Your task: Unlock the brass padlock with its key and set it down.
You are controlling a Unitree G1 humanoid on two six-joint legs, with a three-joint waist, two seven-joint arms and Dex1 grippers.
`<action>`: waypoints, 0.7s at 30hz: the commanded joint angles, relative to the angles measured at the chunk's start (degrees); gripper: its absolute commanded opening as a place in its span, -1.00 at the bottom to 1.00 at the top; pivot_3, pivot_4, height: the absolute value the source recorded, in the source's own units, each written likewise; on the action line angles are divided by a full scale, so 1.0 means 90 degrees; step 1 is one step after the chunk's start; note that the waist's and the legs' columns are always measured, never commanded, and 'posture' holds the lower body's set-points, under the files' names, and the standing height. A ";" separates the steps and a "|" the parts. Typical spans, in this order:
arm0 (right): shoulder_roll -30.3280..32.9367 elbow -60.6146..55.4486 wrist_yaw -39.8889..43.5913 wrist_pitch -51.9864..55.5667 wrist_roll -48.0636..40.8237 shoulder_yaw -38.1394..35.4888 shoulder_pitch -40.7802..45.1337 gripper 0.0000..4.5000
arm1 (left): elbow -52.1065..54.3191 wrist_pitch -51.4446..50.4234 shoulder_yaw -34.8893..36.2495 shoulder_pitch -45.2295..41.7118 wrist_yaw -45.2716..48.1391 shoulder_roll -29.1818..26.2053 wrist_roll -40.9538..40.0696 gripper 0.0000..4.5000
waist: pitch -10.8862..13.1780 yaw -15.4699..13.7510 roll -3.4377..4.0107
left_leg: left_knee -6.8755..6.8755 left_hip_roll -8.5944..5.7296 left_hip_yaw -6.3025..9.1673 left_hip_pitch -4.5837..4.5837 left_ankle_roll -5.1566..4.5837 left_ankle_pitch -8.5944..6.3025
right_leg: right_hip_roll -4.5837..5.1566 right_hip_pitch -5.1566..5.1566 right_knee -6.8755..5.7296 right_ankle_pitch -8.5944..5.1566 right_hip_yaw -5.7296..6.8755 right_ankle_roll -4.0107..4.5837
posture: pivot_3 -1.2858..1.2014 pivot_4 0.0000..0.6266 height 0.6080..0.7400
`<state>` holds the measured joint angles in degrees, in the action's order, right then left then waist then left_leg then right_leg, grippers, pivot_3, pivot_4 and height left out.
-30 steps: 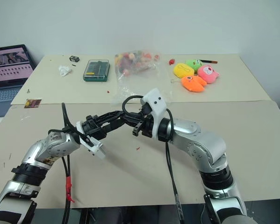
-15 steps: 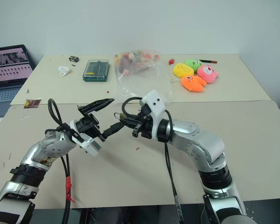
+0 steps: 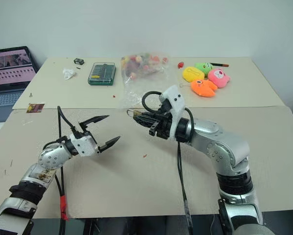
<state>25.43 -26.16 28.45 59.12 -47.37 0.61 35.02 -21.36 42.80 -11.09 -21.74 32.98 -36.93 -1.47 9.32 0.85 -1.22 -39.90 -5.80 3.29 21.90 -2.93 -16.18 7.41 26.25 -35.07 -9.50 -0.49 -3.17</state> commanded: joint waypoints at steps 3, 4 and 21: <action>0.0358 -0.0590 0.0359 0.0297 -0.0970 -0.0510 0.0045 -0.94 | 0.1304 -0.1995 0.0044 0.0008 0.1198 0.0261 -0.1807 0.76 | 0.0000 0.0007 0.0000 | -0.0004 0.0001 0.0000 0.0002 -0.0004 -0.0003 | 0.0000 -0.0001 0.0000 0.0000 0.0000 0.0000 | 0.03 -0.52 1.00; 0.0418 -0.0605 0.0384 0.0323 -0.1066 -0.0532 0.0039 -0.94 | 0.1507 -0.2382 0.0069 0.0021 0.1335 0.0300 -0.2046 0.71 | 0.0000 0.0006 0.0000 | -0.0006 0.0002 0.0000 0.0001 -0.0006 -0.0003 | 0.0000 -0.0002 -0.0001 0.0000 0.0000 0.0000 | 0.03 -0.52 1.00; 0.0771 -0.0590 0.0418 0.0197 -0.1300 -0.0415 -0.0062 -0.94 | 0.3496 -0.5310 0.0432 -0.0013 0.2144 0.0657 -0.3333 -0.97 | 0.0000 0.0002 -0.0001 | -0.0006 0.0003 -0.0001 -0.0004 -0.0003 -0.0002 | -0.0003 -0.0008 0.0005 0.0000 -0.0004 0.0000 | 0.03 -0.52 1.00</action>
<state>31.93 -29.80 31.95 62.07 -58.55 -2.66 34.46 7.49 -3.76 -9.04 -21.39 52.39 -31.29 -29.79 9.32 0.87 -1.23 -39.95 -5.77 3.28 21.86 -2.95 -16.19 7.38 26.18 -35.03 -9.50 -0.51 -3.16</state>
